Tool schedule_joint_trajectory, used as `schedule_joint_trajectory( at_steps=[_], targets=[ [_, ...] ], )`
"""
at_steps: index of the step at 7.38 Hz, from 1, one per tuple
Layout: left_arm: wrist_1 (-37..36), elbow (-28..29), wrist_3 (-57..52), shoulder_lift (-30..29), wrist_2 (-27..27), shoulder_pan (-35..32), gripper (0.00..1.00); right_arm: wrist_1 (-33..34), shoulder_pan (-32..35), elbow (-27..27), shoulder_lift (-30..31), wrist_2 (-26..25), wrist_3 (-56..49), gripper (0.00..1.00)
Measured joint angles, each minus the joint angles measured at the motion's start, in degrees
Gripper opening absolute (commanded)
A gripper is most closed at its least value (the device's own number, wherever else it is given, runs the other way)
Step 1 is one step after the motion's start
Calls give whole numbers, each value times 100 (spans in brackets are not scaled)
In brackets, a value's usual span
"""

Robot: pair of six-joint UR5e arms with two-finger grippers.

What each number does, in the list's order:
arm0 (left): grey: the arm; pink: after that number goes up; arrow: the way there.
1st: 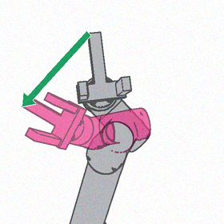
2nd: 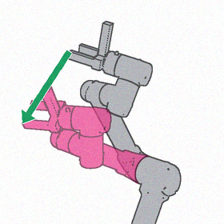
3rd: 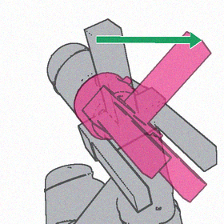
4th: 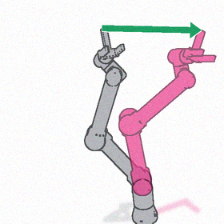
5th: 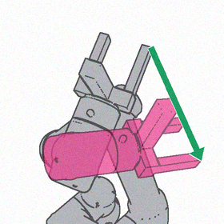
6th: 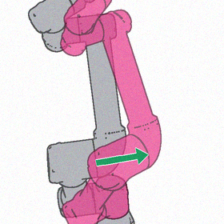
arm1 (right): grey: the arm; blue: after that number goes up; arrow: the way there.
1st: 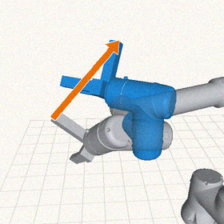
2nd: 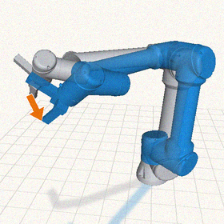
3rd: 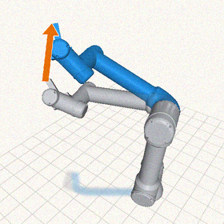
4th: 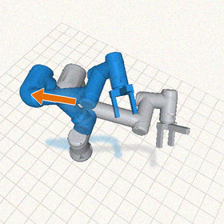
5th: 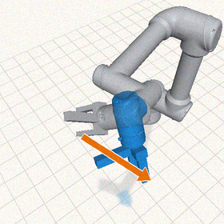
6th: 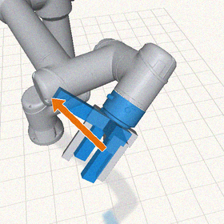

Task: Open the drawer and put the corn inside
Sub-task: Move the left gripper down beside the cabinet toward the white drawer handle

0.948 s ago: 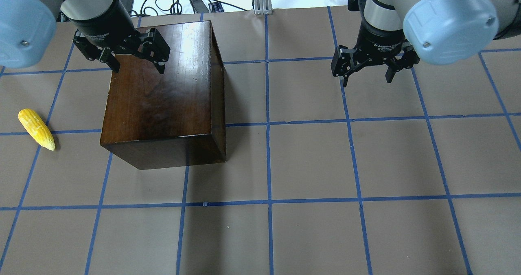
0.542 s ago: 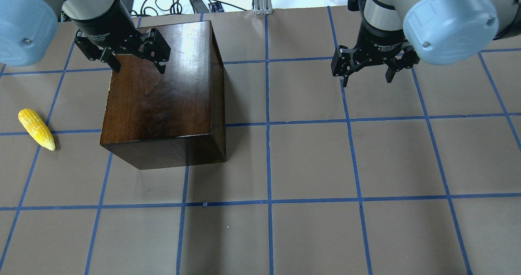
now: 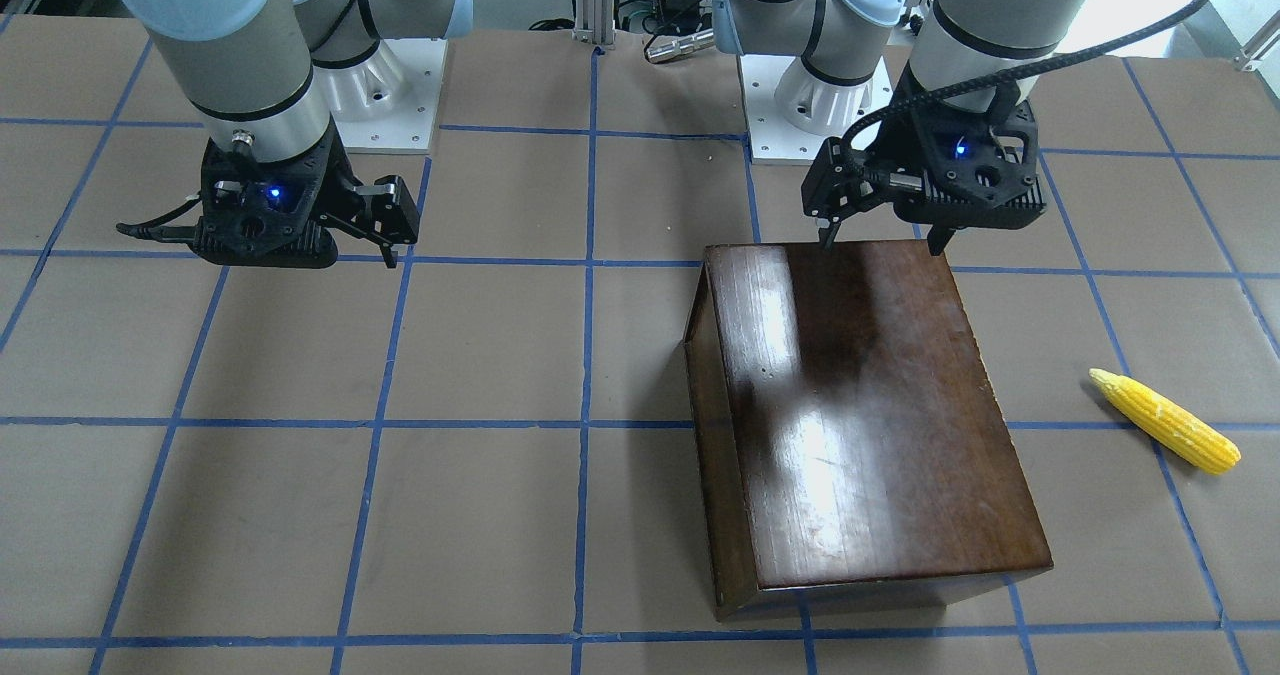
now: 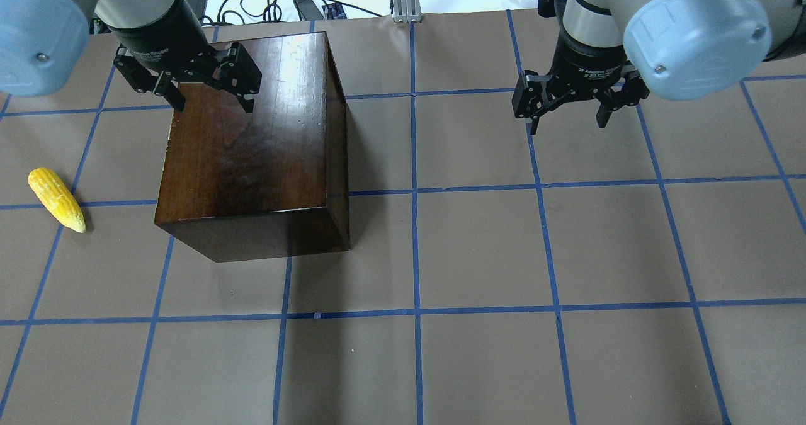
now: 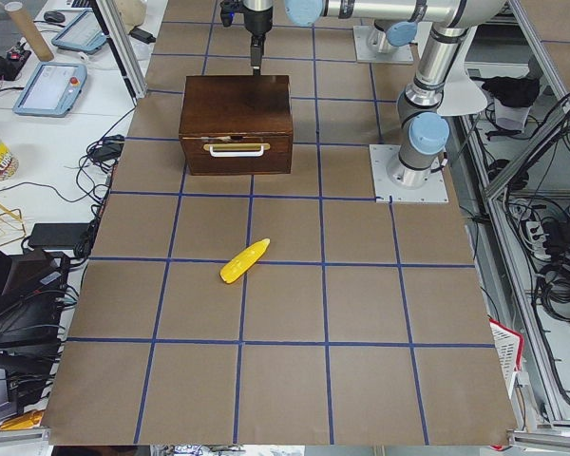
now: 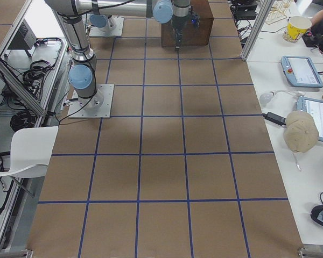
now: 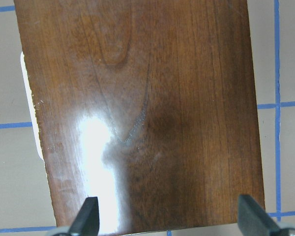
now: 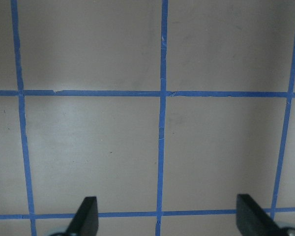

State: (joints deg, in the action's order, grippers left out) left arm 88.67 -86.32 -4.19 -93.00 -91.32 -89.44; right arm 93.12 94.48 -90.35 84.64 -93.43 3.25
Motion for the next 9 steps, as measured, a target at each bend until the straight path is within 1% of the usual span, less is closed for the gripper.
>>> schedule_joint_trajectory(
  at_steps=[1,3,5,6,8,9],
  targets=[
    [3,-11,-322,-3,65,264,100,0,0,0,0,0,0,100],
    [-6,-75,-1208,-53,360,1073,100,-1,0,0,1,-2,0,100],
    [-55,-123,-2140,-281,451,1678,100,2,0,0,3,-8,0,100],
    [-59,-144,-2491,-412,594,2054,100,0,0,0,4,-8,0,100],
    [-61,-203,-2841,-638,1017,2596,100,-2,0,0,4,-12,0,100],
    [-71,-216,-2892,-740,1097,2699,100,-4,0,0,3,-11,0,100]
  ],
)
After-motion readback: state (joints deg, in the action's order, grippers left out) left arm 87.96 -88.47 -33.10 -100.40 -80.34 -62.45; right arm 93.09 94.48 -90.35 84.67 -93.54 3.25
